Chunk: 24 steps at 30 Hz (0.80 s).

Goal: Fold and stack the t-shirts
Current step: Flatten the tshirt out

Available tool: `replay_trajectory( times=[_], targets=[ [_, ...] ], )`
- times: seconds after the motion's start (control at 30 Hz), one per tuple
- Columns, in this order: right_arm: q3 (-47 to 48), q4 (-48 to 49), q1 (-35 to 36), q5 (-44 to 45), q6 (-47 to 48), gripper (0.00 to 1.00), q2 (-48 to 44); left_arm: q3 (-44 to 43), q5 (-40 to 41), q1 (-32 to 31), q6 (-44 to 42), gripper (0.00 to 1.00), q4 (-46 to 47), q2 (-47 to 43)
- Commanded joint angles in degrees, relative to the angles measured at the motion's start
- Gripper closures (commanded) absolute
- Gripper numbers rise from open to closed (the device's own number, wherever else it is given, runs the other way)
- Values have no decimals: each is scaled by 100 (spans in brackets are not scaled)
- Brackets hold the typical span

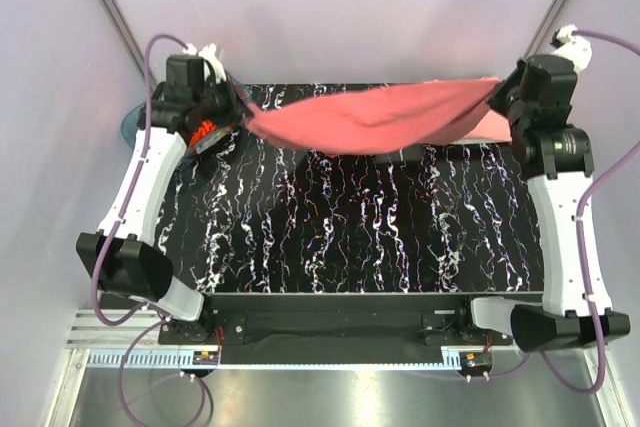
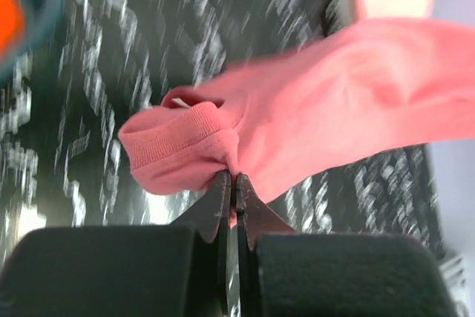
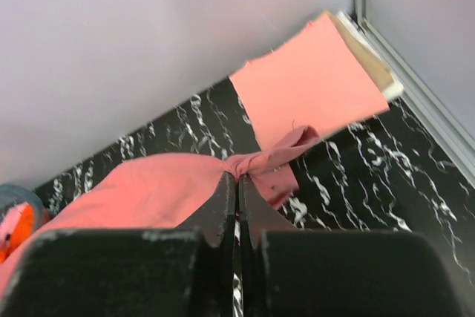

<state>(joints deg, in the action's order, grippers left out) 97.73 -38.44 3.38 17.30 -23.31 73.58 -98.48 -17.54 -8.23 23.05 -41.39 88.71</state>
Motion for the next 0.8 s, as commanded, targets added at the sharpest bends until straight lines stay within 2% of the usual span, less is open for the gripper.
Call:
replay_trajectory(
  times=[0.0, 0.13, 0.4, 0.77],
  targets=[
    [-579, -15, 14, 46, -42, 100, -449, 829, 278, 41, -239, 100, -71, -440],
    [-642, -182, 5, -33, -139, 100, -599, 1111, 312, 23, -178, 100, -71, -951],
    [9, -384, 14, -218, -332, 100, -784, 584, 549, 32, 103, 100, -124, -1637],
    [-1203, -480, 14, -1088, -648, 100, -757, 1154, 699, 32, -142, 100, -344, -1856]
  ],
)
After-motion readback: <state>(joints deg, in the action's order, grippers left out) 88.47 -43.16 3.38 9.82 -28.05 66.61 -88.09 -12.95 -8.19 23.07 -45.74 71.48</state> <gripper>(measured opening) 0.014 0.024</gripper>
